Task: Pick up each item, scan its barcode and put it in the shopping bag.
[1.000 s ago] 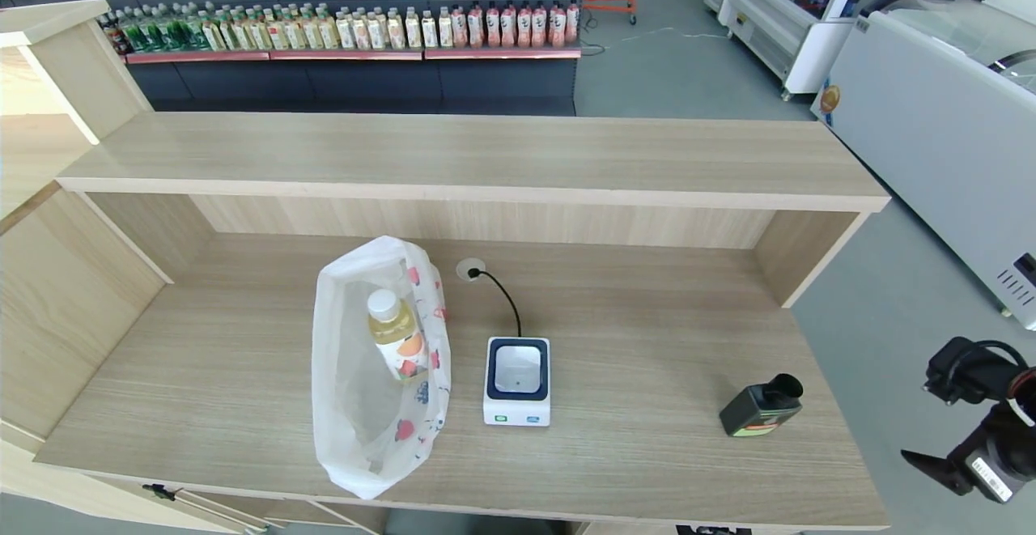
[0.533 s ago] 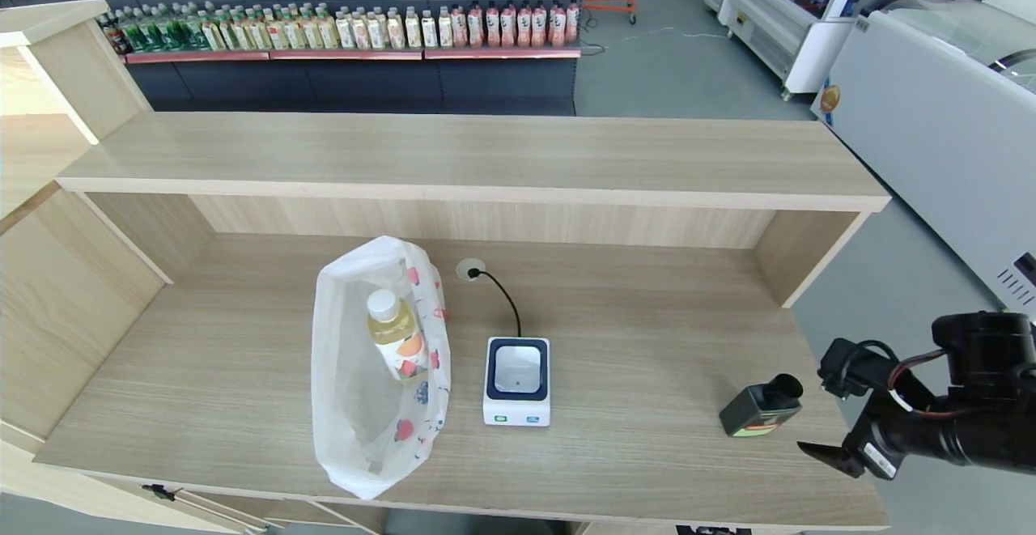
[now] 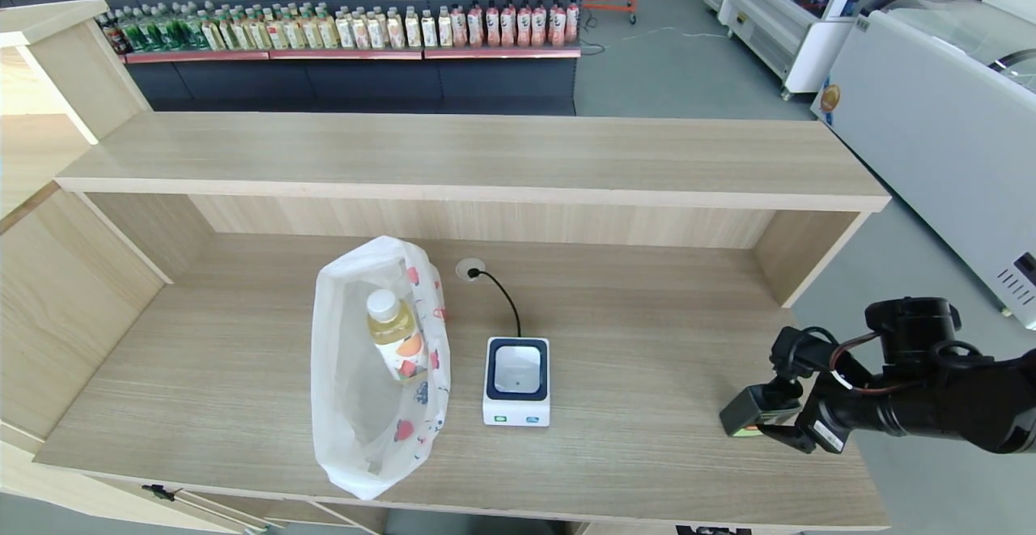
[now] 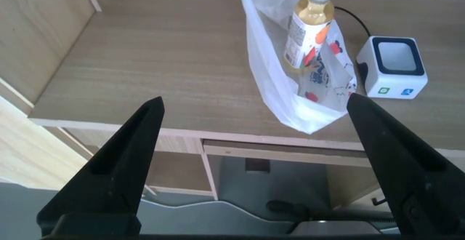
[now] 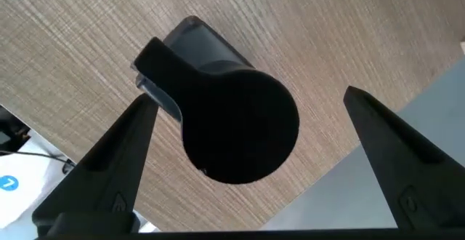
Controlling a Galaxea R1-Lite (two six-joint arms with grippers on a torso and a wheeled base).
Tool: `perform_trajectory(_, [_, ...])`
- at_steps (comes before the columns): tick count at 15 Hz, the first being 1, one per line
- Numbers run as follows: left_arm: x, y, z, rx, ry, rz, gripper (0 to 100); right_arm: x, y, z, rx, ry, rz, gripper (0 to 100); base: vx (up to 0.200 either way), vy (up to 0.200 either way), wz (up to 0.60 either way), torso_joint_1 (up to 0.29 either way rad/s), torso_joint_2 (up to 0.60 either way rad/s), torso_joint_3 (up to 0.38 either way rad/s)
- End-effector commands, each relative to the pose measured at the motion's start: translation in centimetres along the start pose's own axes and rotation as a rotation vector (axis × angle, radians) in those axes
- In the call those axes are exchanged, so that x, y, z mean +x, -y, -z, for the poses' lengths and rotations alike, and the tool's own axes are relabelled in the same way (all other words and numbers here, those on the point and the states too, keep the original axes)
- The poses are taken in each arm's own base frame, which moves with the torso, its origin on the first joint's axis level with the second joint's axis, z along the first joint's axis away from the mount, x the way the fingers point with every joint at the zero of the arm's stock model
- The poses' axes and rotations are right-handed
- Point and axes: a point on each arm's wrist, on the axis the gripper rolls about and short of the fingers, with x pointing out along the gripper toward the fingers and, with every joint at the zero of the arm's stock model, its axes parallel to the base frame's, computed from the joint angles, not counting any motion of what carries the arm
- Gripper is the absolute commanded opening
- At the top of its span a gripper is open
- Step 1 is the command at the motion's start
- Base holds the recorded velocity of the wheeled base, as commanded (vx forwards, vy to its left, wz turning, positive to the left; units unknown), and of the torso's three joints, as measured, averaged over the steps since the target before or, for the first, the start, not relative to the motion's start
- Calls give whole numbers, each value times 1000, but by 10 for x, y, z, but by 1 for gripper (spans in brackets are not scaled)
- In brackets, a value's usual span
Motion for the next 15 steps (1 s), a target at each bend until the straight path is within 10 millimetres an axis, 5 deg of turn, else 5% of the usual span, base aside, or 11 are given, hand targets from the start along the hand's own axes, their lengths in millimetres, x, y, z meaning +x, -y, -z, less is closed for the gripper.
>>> perform_trajectory(1, [0, 0, 0, 0, 0, -1, 100, 6, -1, 2, 2, -7, -15, 100, 0, 0, 0, 0, 0, 0])
perform_trajectory(2, [0, 0, 0, 0, 0, 0, 100, 10, -3, 1, 14, 20, -50, 100, 0, 0, 0, 0, 0, 0])
perform_trajectory(3, [0, 0, 0, 0, 0, 0, 100, 12, -4, -2, 28, 39, -65, 0, 0, 0, 0, 0, 0, 0])
perform_trajectory(8, [0, 0, 0, 0, 0, 0, 100, 22, -12, -8, 24, 66, -79, 0, 0, 0, 0, 0, 0, 0])
perform_trajectory(15, [0, 0, 0, 0, 0, -1, 100, -6, 1, -11, 15, 125, 42, 0, 0, 0, 0, 0, 0, 0])
